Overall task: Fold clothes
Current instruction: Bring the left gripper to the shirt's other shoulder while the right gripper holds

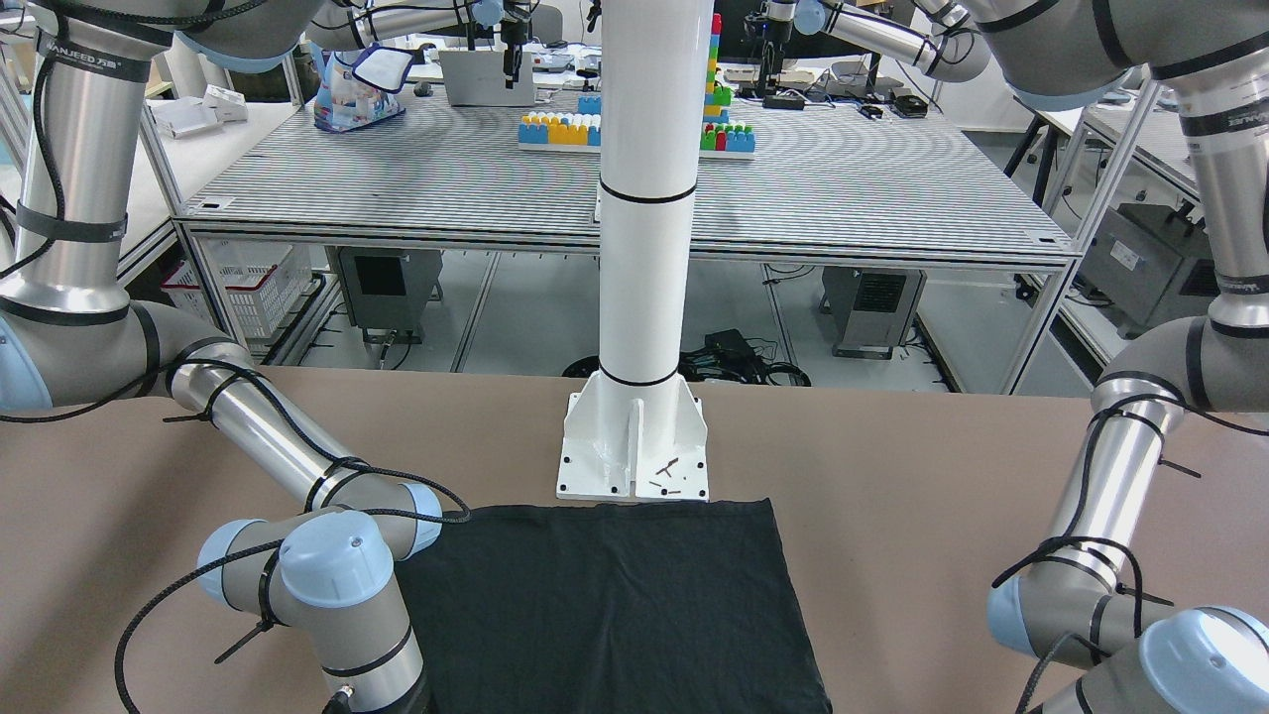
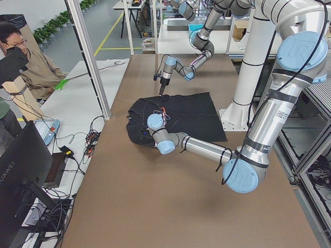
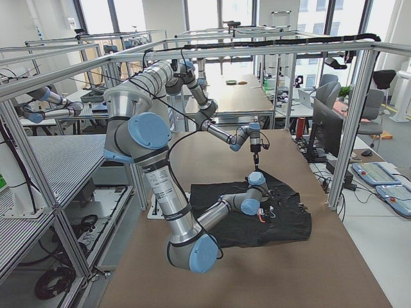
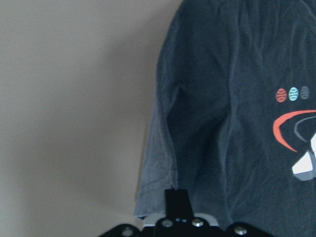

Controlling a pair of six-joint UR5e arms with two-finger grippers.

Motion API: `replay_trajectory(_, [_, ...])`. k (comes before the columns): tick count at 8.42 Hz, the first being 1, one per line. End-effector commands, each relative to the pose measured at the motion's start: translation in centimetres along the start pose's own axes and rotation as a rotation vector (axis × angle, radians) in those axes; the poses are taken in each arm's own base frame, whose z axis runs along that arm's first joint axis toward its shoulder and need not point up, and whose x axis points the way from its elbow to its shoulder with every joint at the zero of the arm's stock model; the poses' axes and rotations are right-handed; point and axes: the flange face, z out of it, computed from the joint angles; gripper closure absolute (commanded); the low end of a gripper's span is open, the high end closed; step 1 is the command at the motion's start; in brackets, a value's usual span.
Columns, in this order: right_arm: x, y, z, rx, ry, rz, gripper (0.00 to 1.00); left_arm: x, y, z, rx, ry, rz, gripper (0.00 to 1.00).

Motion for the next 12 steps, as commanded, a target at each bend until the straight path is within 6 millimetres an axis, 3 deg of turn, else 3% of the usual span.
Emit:
replay_trajectory(1, [1.0, 0.2, 0.4, -0.004, 0.013, 0.000, 0.05, 7.9, -1.5, 0.5, 0.022, 0.011, -0.075, 1.00])
replay_trajectory(3, [1.3, 0.2, 0.5, -0.006, 0.017, 0.000, 0.05, 13.4, -3.0, 3.9, 0.052, 0.001, -0.111, 1.00])
replay_trajectory(5, [1.4, 0.3, 0.5, -0.005, 0.014, 0.000, 0.05, 15.7, -2.2, 6.4, 0.082, -0.018, -0.110, 1.00])
replay_trajectory(9, [1.4, 0.3, 0.5, -0.005, 0.014, -0.001, 0.05, 16.8, -0.2, 9.5, 0.089, -0.039, -0.118, 1.00])
replay_trajectory(12, [1.2, 0.3, 0.3, -0.003, 0.010, -0.001, 0.05, 17.9, -1.2, 10.3, 0.091, -0.049, -0.121, 1.00])
